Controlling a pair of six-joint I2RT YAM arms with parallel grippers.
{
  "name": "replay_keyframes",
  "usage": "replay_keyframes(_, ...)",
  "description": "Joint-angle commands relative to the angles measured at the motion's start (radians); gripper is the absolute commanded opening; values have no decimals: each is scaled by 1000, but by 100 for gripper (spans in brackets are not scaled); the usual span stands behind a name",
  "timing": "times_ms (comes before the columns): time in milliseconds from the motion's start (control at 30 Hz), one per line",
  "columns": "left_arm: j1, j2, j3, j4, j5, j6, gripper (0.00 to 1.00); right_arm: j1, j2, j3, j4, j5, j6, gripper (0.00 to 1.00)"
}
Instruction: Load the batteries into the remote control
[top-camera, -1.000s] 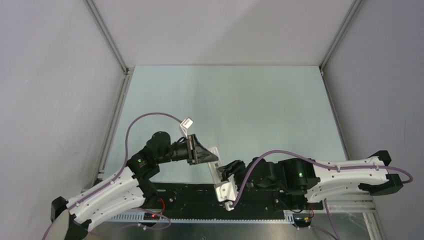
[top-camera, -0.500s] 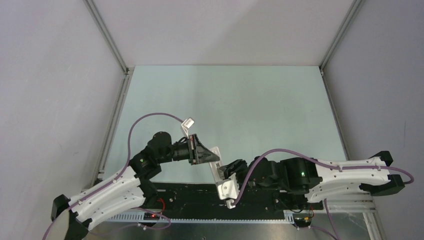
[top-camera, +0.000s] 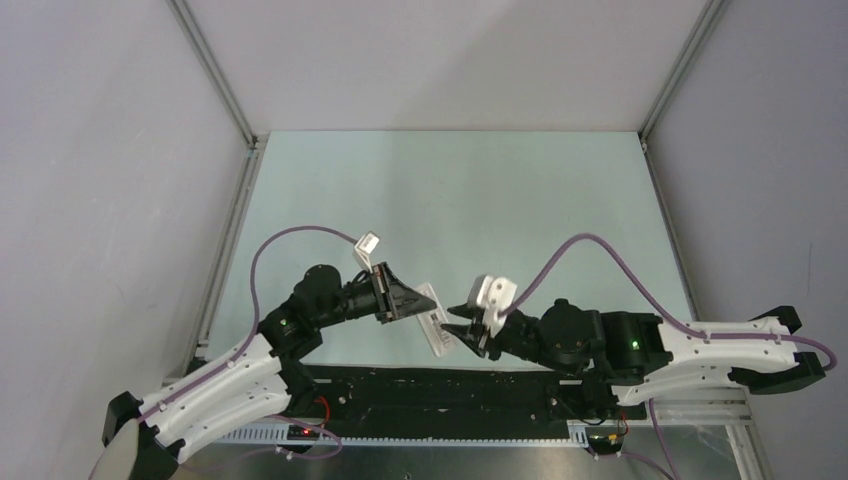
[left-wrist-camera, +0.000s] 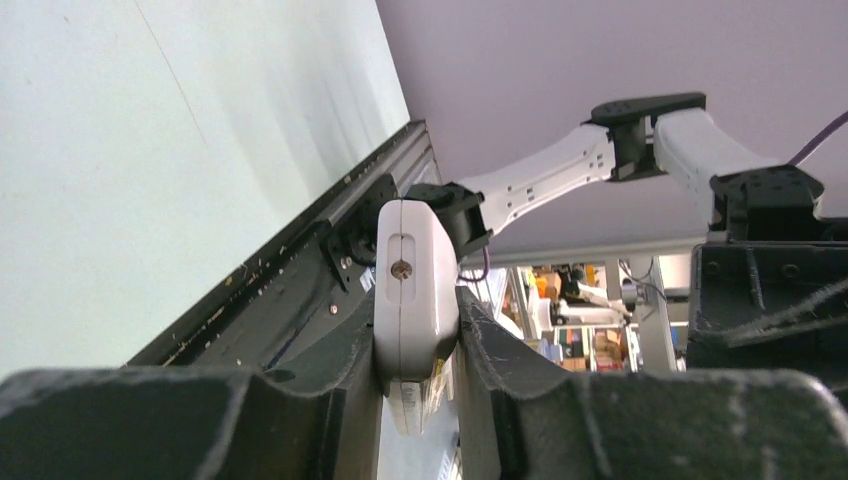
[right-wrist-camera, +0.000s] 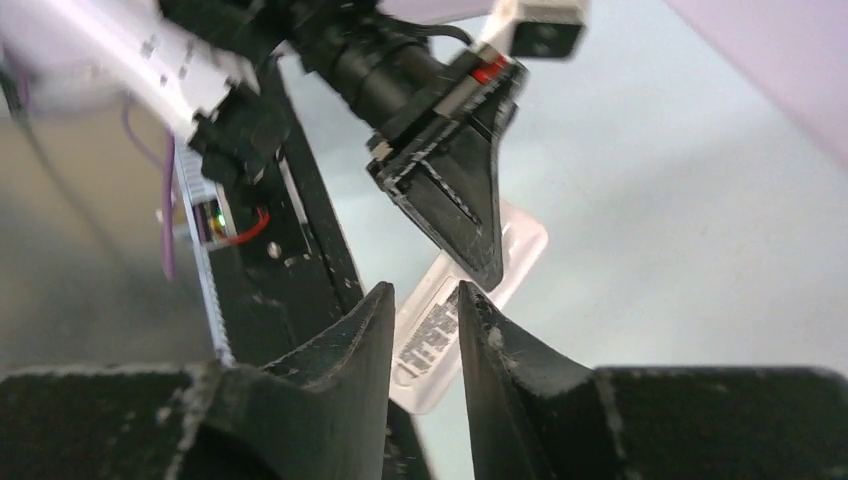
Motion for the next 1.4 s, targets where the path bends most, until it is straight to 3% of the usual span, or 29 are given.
replay_keyframes(0, 18, -21, 16, 61, -64, -5, 0, 7, 11, 8, 13, 270, 494, 34)
replay_keyframes(133, 22, -18, 16, 58, -75, -16, 0, -4, 33, 34, -140, 327, 768, 34)
replay_keyframes(233, 23, -22, 10, 55, -78, -22, 0, -24, 31, 39, -209, 299, 913, 48)
replay_keyframes(433, 21, -10, 11, 53, -70, -24, 0, -31, 93, 45, -204, 232, 934, 67)
replay_keyframes(567, 22, 3, 25, 53, -52, -21, 0, -47, 162, 72, -242, 209, 920, 72)
replay_keyframes(733, 22, 2, 28, 53, -44, -22, 0, -62, 201, 83, -256, 190, 885, 71)
replay_keyframes(933, 22, 7, 31, 53, -25, -21, 0, -81, 219, 82, -272, 175, 870, 60)
replay_keyframes(1367, 22, 13, 33, 53, -21, -24, 0, -83, 266, 82, -261, 128, 819, 52)
